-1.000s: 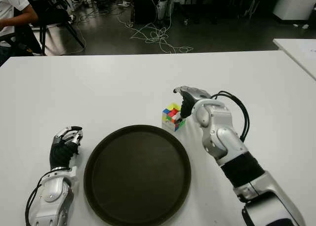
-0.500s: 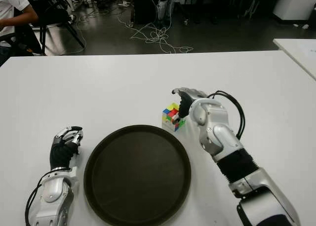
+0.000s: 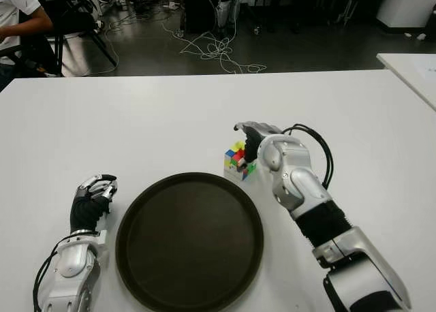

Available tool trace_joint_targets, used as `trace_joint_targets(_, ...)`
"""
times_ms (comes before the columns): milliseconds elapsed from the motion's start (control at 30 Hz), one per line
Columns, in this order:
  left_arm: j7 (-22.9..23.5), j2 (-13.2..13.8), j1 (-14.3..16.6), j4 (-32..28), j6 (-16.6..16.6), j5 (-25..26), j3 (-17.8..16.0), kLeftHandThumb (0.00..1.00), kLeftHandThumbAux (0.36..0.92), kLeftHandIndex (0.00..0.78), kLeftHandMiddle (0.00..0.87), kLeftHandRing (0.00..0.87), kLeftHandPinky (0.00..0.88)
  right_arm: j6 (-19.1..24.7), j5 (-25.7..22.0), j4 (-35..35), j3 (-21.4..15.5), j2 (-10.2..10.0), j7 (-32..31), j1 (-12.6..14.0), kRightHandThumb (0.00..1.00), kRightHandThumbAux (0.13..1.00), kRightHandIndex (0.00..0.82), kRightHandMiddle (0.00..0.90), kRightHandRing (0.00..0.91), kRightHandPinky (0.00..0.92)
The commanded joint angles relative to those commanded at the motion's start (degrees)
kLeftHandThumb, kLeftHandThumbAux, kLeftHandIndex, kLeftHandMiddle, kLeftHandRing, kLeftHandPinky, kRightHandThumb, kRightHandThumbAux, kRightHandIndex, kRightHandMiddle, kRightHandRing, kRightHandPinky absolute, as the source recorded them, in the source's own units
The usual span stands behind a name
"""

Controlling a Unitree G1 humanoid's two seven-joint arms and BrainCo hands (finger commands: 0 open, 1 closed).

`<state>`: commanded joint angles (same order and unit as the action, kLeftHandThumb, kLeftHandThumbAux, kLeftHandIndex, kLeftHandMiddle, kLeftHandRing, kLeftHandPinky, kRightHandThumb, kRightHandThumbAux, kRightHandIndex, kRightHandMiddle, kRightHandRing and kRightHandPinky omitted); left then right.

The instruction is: Pick up the Rubik's Cube and put it in the plate

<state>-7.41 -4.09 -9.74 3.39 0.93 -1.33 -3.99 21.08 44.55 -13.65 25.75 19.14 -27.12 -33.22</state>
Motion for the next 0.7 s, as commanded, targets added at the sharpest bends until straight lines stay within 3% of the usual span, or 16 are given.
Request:
trace_joint_targets(367, -0.4, -0.2, -0.3, -1.1, 1.0, 0.2, 0.3, 0.710, 0.706, 0.443, 0.816, 0.825, 0.816, 0.0, 0.0, -0.3, 0.6, -0.3, -0.1, -0.4, 0.000, 0.914, 0.060, 0.137, 0.154, 0.160)
trace_joint_targets(700, -0.4, 0.0, -0.1, -0.6, 0.3, 0.0, 0.2, 0.710, 0.705, 0.444, 0.817, 0.827, 0.821, -1.9, -2.2, -1.0, -0.6, -1.2, 4.3, 0.9, 0.000, 0.958, 0.069, 0.150, 0.167, 0.188)
